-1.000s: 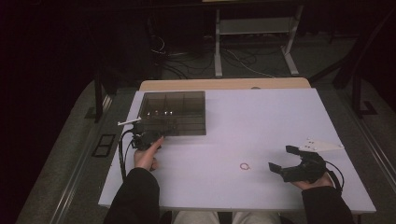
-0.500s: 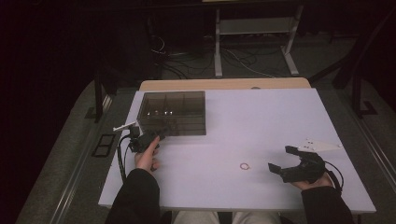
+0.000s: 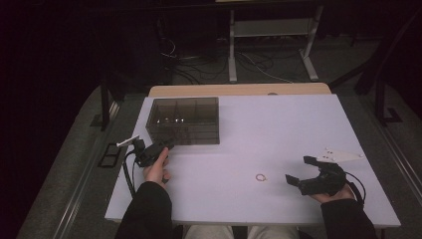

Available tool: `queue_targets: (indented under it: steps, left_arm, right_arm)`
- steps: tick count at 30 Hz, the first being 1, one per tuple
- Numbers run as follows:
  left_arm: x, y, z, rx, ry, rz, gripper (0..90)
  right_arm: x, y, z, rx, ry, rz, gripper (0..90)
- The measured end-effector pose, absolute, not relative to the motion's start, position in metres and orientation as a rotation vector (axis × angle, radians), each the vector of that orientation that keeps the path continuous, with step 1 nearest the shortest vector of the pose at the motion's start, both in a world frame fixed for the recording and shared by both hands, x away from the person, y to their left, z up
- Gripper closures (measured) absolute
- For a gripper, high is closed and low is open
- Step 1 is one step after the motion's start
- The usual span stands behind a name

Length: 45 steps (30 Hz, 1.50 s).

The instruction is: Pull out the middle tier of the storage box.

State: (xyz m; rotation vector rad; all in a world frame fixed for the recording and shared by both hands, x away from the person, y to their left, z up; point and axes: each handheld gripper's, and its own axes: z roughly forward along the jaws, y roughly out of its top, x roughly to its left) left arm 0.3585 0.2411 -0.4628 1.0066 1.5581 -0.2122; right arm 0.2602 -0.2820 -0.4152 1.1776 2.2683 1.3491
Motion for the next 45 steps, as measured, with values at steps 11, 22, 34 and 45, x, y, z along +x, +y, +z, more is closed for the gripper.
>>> queue_targets:
  steps: [11, 22, 34, 45]
  left_arm:
    - [0.359, 0.228, -0.465, 0.913, 1.577, -0.231, 59.6]
    - [0.360, 0.218, -0.468, 0.860, 1.627, -0.259, 71.4]
    - [0.359, 0.214, -0.471, 0.775, 1.629, -0.289, 80.0]
    - [0.357, 0.211, -0.470, 0.746, 1.650, -0.294, 80.8]
  right_arm:
    - [0.261, -0.282, -0.415, 1.169, 2.273, 1.343, 0.4]
    - [0.260, -0.281, -0.416, 1.163, 2.280, 1.341, 0.4]
    - [0.260, -0.281, -0.415, 1.160, 2.283, 1.338, 0.4]
    - [0.260, -0.281, -0.415, 1.160, 2.283, 1.337, 0.4]
